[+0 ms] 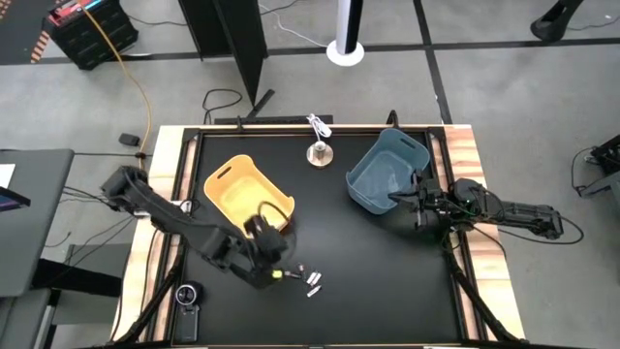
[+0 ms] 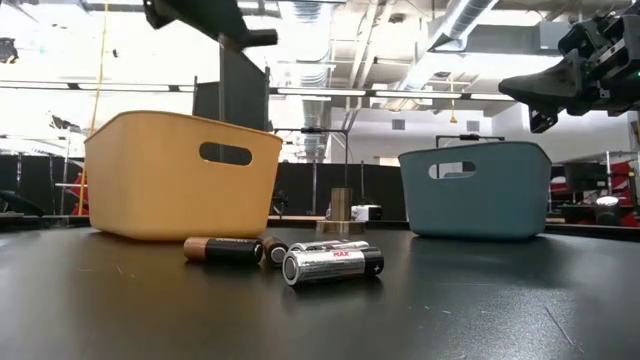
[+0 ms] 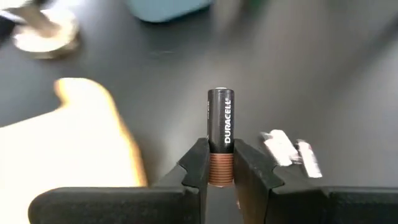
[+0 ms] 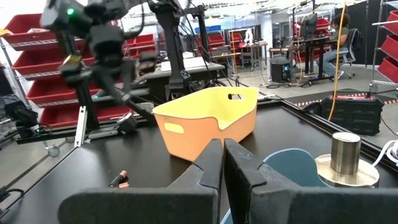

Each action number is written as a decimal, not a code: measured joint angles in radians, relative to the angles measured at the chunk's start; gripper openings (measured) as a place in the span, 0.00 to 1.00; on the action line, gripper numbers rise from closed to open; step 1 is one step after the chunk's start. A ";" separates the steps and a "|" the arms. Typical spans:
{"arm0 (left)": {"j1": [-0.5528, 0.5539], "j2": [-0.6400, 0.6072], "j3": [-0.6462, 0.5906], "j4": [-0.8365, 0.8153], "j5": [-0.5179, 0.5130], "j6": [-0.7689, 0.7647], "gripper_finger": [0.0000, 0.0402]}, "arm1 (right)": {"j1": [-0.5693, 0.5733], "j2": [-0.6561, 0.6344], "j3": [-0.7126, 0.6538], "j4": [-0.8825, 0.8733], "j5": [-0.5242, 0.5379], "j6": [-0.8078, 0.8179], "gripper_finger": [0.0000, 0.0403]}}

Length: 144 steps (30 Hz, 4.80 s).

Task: Sort batteries
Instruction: Put the black battery into the yellow bin

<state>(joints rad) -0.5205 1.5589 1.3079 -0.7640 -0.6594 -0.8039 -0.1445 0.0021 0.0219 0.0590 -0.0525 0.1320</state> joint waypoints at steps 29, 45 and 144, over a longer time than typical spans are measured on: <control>0.173 -0.081 -0.034 -0.351 0.079 -0.071 0.47 | 0.000 0.000 0.001 -0.062 0.001 0.036 0.09; 0.067 0.132 -0.026 0.284 0.394 0.473 0.43 | -0.001 0.000 0.002 -0.062 0.001 0.025 0.09; 0.051 0.228 0.342 -0.434 0.185 0.285 0.10 | 0.001 0.004 0.000 -0.060 0.000 0.027 0.09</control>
<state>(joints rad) -0.4693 1.7870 1.6501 -1.1982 -0.4743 -0.5185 -0.1436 0.0063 0.0216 -0.0006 -0.0521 0.1593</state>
